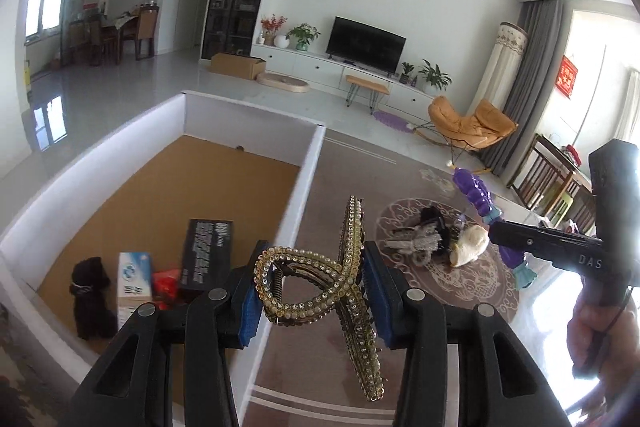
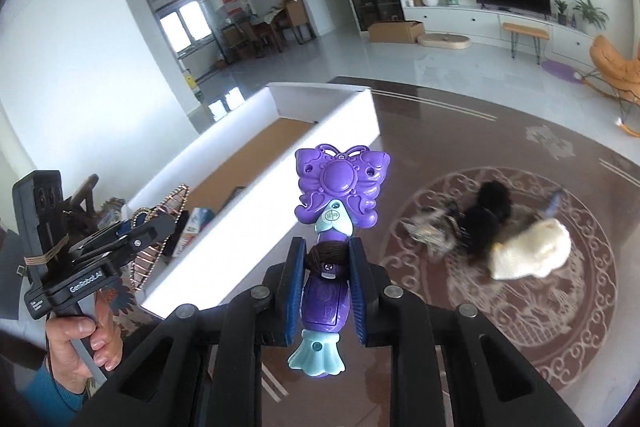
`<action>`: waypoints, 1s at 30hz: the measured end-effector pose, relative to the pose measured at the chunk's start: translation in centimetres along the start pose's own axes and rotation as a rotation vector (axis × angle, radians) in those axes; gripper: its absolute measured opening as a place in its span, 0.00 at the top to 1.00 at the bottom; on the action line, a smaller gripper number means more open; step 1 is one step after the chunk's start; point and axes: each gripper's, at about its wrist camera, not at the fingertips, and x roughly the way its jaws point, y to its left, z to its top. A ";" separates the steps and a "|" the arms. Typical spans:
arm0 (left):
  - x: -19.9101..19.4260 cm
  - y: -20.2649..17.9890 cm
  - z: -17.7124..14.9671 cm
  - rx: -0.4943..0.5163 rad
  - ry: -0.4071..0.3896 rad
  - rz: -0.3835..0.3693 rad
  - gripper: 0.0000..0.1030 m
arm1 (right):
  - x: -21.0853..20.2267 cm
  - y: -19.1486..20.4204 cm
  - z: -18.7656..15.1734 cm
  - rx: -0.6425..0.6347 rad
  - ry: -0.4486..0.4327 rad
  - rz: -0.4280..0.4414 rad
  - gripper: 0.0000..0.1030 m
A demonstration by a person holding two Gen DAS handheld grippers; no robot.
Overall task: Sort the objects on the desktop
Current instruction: 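Carry the gold clip and purple toy into the white tray with both grippers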
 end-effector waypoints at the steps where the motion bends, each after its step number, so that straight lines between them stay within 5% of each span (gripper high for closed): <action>1: 0.0 2.1 0.7 -0.015 0.007 0.044 0.56 | 1.3 2.0 1.0 -0.025 0.002 0.033 0.79; 8: 2.5 13.9 1.1 -0.168 0.126 0.240 0.56 | 11.2 15.1 2.4 -0.167 0.071 0.195 0.79; 13: 5.3 17.4 -1.1 -0.274 0.228 0.302 0.57 | 17.8 19.1 0.4 -0.265 0.169 0.152 0.79; 15: 5.2 16.8 -1.2 -0.225 0.214 0.357 0.39 | 19.7 19.0 -0.2 -0.262 0.217 0.138 0.76; 17: 5.3 16.5 -1.6 -0.217 0.206 0.342 0.25 | 20.5 18.3 -0.5 -0.239 0.234 0.121 0.51; 19: 5.2 15.6 -1.8 -0.197 0.186 0.346 0.25 | 19.9 17.0 -0.5 -0.200 0.205 0.120 0.35; 22: 4.9 14.0 -2.1 -0.186 0.165 0.338 0.25 | 17.4 15.0 -0.3 -0.143 0.119 0.132 0.35; 25: 4.2 10.3 -1.8 -0.158 0.124 0.292 0.25 | 13.7 11.5 -0.7 -0.094 0.008 0.110 0.21; 27: 3.3 6.4 -1.6 -0.119 0.090 0.224 0.25 | 10.5 8.8 -1.6 -0.073 -0.074 0.046 0.11; 30: 2.0 -0.4 -1.9 -0.047 0.056 0.090 0.25 | 6.9 3.2 -4.7 -0.055 -0.121 -0.102 0.09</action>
